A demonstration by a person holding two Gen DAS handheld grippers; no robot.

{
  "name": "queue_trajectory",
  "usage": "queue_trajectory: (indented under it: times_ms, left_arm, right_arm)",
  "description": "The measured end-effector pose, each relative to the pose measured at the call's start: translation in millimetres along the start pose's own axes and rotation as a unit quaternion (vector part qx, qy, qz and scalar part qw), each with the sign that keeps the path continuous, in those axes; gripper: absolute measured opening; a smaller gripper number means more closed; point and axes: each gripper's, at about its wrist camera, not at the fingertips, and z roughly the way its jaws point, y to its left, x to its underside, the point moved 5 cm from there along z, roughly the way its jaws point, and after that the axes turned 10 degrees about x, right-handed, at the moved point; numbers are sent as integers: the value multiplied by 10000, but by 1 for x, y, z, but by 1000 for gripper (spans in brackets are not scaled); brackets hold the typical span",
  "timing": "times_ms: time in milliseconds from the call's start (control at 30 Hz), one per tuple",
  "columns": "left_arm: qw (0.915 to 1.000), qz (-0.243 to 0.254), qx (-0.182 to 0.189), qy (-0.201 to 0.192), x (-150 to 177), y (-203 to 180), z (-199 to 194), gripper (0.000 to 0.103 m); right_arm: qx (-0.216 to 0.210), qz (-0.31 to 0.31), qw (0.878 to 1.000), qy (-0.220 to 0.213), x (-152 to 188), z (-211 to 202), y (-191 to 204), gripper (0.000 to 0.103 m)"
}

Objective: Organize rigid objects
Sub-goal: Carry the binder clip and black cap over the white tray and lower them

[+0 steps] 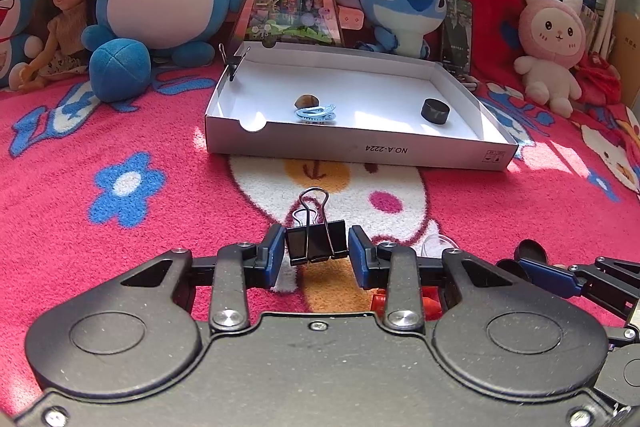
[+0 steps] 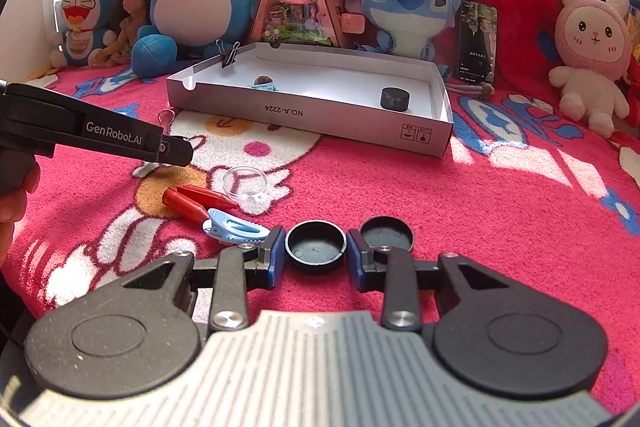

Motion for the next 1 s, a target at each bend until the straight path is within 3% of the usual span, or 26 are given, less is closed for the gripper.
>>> queue_trajectory:
  times_ms: [467, 1000]
  left_arm:
    - [10000, 43, 63, -37, -15, 5, -2, 33]
    - [9994, 33, 331, -133, -75, 7, 7, 33]
  right_arm:
    - [-50, 219, 9995, -236, -24, -12, -10, 38]
    - [26, 504, 9985, -204, -72, 9, -33, 38]
